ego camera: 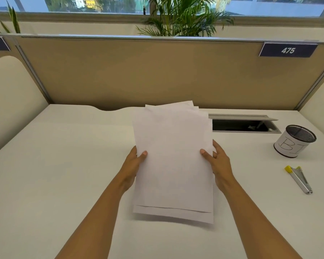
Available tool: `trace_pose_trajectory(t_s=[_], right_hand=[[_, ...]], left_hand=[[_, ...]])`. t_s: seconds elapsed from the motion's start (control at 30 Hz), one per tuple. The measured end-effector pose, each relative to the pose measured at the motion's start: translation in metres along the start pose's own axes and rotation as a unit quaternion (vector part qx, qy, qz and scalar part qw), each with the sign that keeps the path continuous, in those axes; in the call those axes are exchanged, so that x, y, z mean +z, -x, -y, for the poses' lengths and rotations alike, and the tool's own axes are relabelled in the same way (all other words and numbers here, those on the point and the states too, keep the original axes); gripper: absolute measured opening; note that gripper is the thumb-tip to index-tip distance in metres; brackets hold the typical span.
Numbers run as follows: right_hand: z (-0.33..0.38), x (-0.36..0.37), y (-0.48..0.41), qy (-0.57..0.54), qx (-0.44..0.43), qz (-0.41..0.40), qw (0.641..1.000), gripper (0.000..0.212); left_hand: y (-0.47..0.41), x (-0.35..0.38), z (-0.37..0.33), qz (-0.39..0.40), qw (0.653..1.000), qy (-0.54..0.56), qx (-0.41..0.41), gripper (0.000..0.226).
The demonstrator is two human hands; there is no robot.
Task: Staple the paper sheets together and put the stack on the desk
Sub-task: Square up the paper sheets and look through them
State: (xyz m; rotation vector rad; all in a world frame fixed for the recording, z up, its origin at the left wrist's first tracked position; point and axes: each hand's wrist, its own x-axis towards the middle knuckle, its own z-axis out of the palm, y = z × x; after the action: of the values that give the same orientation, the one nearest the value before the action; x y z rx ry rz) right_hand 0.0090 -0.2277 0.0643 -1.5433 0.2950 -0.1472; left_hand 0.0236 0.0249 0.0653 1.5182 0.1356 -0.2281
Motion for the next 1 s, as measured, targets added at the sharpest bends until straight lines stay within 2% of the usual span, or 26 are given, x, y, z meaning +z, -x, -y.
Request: trace_pose_trajectory(t_s=[0.17,0.43,0.57,0.73,0.87,1.0], right_hand=[[0.017,0.0,-0.001,0.017,0.001,0.027,0.999,0.046],[0.055,0.011,0.008,-0.033,-0.073,-0.025,0.996,0.035],[0.053,0.009,0.011,-0.027,-0.084,-0.02,0.996,0.032],[0.038,0.007,0.011,0.009,-0.047,-0.014,0.999,0.032],[0.04,0.008,0.008,0.018,-0.059,-0.015,0.998,0.03],[0.034,0.008,0.004,0.032,-0.049,-0.008,0.998,0.04]], left_hand=[[-0.003,0.009,-0.011,0.012,0.999,-0.013,0.042,0.038],[-0.002,0.032,-0.046,-0.004,0.985,-0.009,0.169,0.039],[0.0,0.032,-0.047,-0.012,0.983,-0.011,0.184,0.04],[-0.001,0.032,-0.039,-0.025,0.98,-0.032,0.193,0.054],[-0.004,0.035,-0.042,-0.029,0.982,-0.048,0.179,0.029],[-0.004,0.038,-0.042,-0.034,0.986,-0.042,0.159,0.015]])
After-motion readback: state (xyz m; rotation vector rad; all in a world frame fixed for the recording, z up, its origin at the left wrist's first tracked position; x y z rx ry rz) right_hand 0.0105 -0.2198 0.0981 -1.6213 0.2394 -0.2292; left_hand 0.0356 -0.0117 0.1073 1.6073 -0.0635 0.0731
